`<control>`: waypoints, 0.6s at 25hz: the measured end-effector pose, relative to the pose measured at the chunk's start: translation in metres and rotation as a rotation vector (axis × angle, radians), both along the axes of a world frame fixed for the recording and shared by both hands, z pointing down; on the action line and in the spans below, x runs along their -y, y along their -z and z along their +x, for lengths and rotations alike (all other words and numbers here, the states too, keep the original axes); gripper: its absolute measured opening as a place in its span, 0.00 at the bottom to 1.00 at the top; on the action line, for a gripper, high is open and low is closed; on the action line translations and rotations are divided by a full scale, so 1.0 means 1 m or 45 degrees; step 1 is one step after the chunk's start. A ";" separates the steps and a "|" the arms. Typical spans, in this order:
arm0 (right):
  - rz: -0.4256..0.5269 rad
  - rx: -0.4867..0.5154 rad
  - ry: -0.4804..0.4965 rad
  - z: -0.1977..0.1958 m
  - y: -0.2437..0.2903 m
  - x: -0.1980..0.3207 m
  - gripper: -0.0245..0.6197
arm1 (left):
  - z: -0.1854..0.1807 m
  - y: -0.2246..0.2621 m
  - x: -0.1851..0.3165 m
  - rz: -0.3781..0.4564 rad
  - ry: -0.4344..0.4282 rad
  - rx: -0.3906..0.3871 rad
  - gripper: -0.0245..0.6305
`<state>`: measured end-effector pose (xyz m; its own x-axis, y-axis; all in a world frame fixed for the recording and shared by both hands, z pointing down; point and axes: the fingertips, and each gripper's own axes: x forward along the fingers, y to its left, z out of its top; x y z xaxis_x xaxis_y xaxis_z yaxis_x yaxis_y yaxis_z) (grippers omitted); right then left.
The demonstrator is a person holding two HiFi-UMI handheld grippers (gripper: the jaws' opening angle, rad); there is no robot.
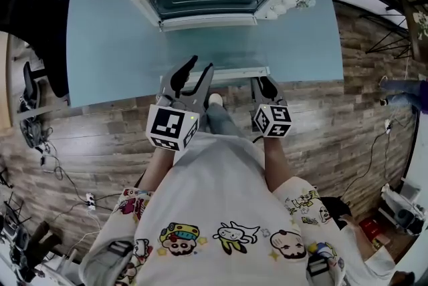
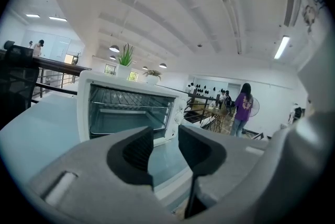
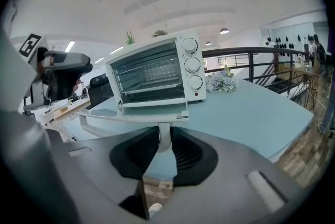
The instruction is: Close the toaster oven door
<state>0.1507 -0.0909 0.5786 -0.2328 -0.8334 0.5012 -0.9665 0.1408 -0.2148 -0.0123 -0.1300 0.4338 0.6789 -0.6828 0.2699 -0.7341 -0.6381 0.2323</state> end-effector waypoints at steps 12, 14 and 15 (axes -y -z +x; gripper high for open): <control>0.108 0.020 0.007 0.002 0.051 0.015 0.18 | -0.016 0.024 0.008 0.069 0.074 -0.012 0.26; 0.119 0.016 0.010 0.002 0.061 0.021 0.18 | -0.017 0.028 0.010 0.081 0.086 -0.016 0.26; 0.125 0.011 0.010 0.003 0.066 0.024 0.18 | -0.018 0.030 0.011 0.086 0.091 -0.016 0.26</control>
<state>0.1535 -0.1146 0.5122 -0.2437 -0.8765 0.4152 -0.9633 0.1692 -0.2082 -0.0305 -0.1410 0.4041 0.6306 -0.7462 0.2133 -0.7758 -0.5984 0.1999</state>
